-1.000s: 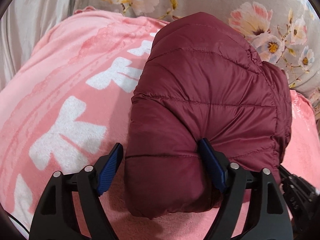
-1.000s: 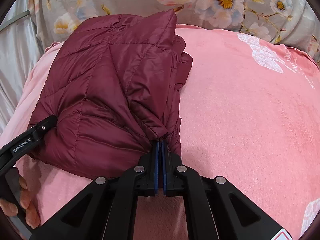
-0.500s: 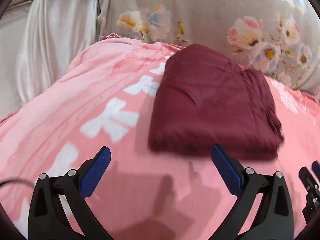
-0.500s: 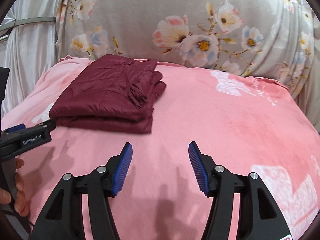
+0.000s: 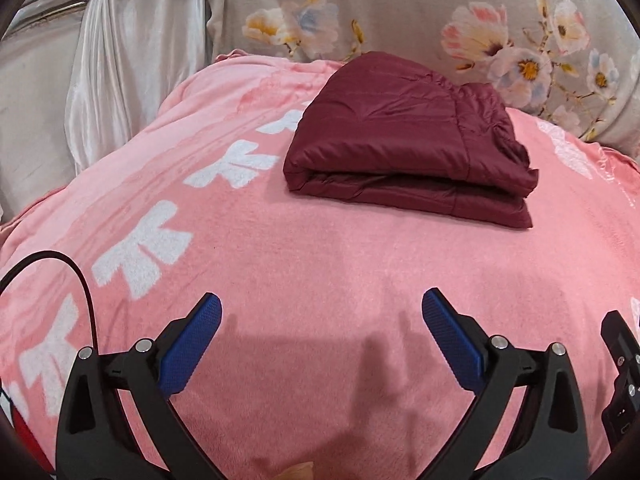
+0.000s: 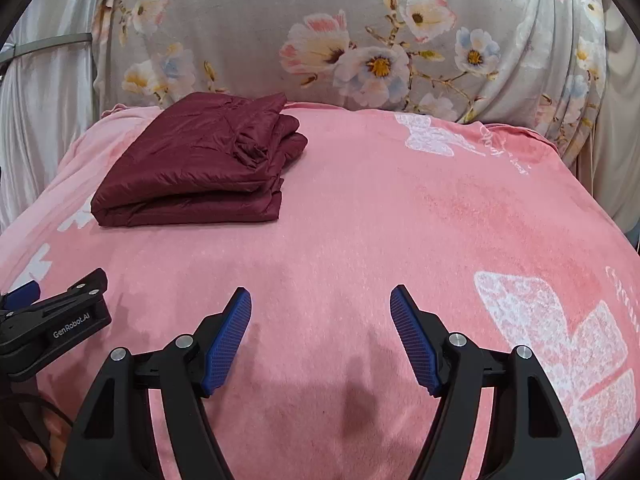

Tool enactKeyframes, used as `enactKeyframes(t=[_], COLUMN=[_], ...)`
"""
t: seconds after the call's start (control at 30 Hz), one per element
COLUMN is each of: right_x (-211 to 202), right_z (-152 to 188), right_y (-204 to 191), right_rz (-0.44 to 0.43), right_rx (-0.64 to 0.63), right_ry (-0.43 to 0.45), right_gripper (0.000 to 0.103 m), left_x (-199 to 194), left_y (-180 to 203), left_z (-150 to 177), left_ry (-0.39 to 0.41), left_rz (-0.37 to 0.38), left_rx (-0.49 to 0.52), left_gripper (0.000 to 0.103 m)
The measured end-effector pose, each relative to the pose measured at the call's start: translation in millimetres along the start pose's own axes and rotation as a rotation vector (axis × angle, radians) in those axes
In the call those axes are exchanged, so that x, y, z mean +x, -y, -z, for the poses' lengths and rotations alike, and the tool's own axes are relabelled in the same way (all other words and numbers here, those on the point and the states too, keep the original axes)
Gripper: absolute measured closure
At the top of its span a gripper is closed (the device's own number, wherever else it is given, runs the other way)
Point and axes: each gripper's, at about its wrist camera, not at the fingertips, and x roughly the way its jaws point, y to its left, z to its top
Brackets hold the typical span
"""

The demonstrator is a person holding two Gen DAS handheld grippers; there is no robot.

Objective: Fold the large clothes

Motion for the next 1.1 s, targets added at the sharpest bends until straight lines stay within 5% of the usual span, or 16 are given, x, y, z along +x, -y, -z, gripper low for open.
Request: enactKeyframes(t=[1.1], right_x=[-8], right_z=[1], right_y=[-8], right_rz=[0.0], right_rx=[-0.063], right_ry=[0.042], right_gripper=[0.033], left_x=[-17], left_y=[0], left_z=[2], left_ry=[0.082], left_rz=[-0.048], left_rx=[-0.012], left_gripper=[0.005])
